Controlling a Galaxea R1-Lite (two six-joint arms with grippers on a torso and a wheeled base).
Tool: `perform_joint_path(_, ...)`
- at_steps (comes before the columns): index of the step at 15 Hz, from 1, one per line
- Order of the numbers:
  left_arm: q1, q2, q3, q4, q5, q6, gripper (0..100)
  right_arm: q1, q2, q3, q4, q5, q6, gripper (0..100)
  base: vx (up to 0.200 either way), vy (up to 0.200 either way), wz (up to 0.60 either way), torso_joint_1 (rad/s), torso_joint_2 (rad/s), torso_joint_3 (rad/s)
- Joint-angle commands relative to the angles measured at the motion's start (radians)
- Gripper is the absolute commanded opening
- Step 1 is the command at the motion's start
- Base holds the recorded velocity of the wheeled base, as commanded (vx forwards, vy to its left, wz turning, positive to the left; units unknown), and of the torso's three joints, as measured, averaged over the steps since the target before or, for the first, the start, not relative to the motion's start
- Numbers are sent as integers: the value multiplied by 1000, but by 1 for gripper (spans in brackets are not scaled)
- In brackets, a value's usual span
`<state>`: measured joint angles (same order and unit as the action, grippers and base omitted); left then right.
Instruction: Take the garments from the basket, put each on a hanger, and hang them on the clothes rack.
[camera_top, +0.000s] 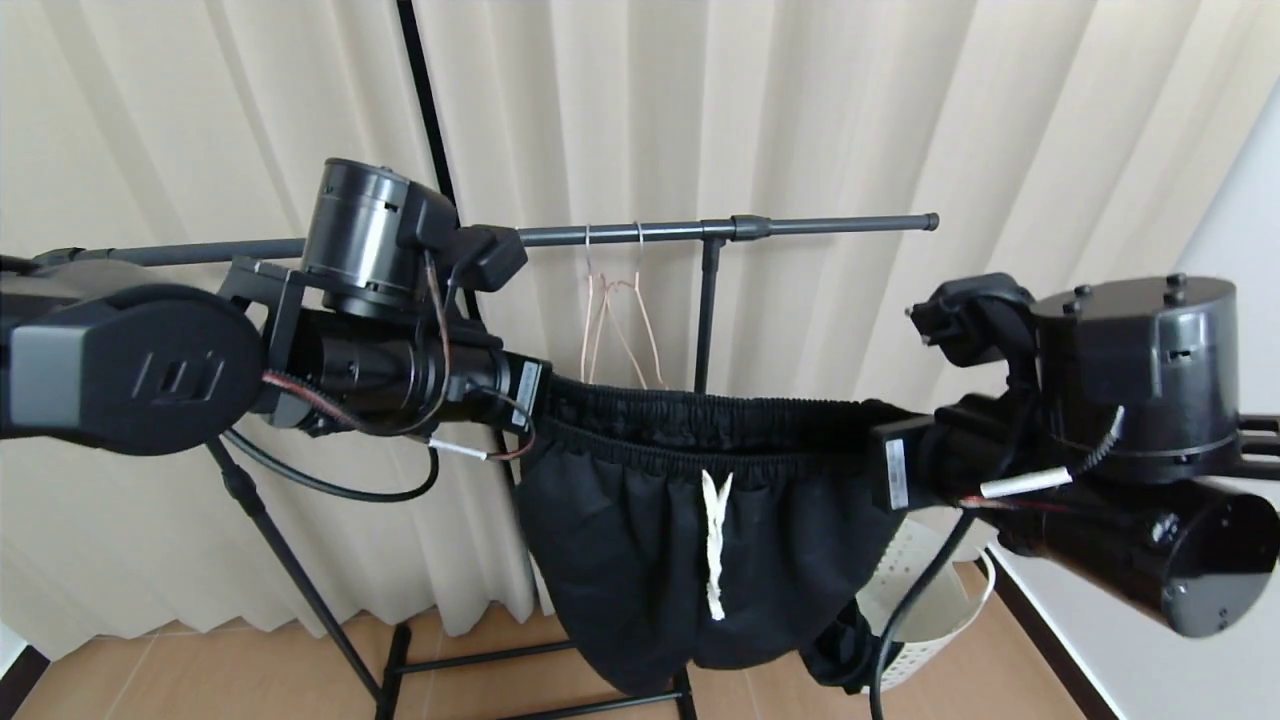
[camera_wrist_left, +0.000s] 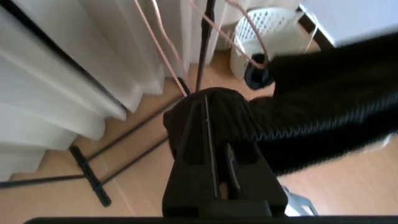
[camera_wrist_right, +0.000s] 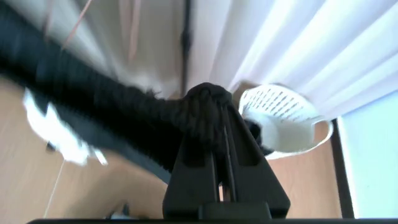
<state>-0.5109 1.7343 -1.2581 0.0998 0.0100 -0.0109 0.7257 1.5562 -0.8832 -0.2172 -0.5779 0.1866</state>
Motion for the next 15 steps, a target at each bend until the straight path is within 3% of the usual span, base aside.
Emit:
perform_joint_path(1,-32,-104,180,-22,-1,2,0,-57,91,-134,-7,-2,-38,0,0,0,0,0,0,0)
perform_joint_path(4,-103,-163,336,-157,-38,-11,0,-57,174,-244,-7,-7,-73,0,0,0,0,0,0,0)
perform_joint_path(5,-124,-174,353,-164,-41,-17,0,-57,193,-270,-7,-7,-75,0,0,0,0,0,0,0)
perform_joint_path(6,-198,-197,382,-164,-41,-31,0,-57,255,-355,-7,-7,-75,0,0,0,0,0,0,0)
perform_joint_path(10,-367,-234,398,-161,-41,-133,0,-48,381,-522,-7,-7,-75,0,0,0,0,0,0,0)
perform_joint_path(15,-423,-217,358,-166,-74,-233,0,18,395,-576,-8,1,-73,0,0,0,0,0,0,0)
